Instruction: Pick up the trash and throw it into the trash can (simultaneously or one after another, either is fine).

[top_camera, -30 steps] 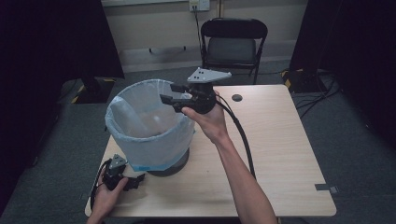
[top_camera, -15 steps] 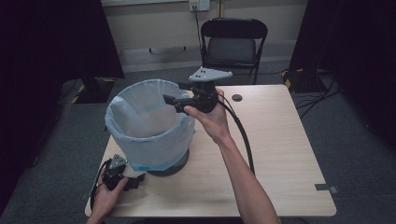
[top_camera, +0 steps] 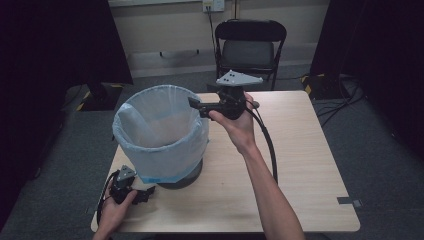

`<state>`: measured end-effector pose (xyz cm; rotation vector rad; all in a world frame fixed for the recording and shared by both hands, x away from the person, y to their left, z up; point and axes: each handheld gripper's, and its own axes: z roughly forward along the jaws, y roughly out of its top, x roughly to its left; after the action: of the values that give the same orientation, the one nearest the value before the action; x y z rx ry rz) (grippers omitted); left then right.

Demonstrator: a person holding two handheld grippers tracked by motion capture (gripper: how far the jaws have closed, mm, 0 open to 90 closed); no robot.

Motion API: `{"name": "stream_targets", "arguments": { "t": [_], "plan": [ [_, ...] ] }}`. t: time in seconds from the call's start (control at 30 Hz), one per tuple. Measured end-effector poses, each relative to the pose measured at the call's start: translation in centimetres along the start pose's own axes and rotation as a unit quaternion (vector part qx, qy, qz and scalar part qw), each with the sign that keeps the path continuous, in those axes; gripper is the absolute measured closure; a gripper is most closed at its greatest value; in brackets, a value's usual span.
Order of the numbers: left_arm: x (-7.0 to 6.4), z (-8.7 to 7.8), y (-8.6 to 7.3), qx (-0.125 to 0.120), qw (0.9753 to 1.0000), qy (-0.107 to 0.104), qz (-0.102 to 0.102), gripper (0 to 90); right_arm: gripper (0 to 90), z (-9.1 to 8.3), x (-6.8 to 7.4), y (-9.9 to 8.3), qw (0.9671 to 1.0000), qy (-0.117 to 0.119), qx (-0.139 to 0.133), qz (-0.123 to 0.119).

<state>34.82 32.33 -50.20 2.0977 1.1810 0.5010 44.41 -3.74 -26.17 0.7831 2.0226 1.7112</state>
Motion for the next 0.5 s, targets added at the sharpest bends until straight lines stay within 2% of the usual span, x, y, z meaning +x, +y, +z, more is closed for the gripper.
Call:
{"name": "stream_targets", "arguments": {
  "t": [0.2, 0.5],
  "plan": [
    [0.0, 0.0, 0.0, 0.0, 1.0, 0.0, 0.0, 0.2, 22.9, -0.8, -1.0, -0.6, 0.9995, -0.028, 0.014, 0.006],
    [0.0, 0.0, 0.0, 0.0, 1.0, 0.0, 0.0, 0.2, 23.0, -2.4, -2.4, -1.9, 0.9981, -0.052, 0.021, 0.026]
  ]
}}
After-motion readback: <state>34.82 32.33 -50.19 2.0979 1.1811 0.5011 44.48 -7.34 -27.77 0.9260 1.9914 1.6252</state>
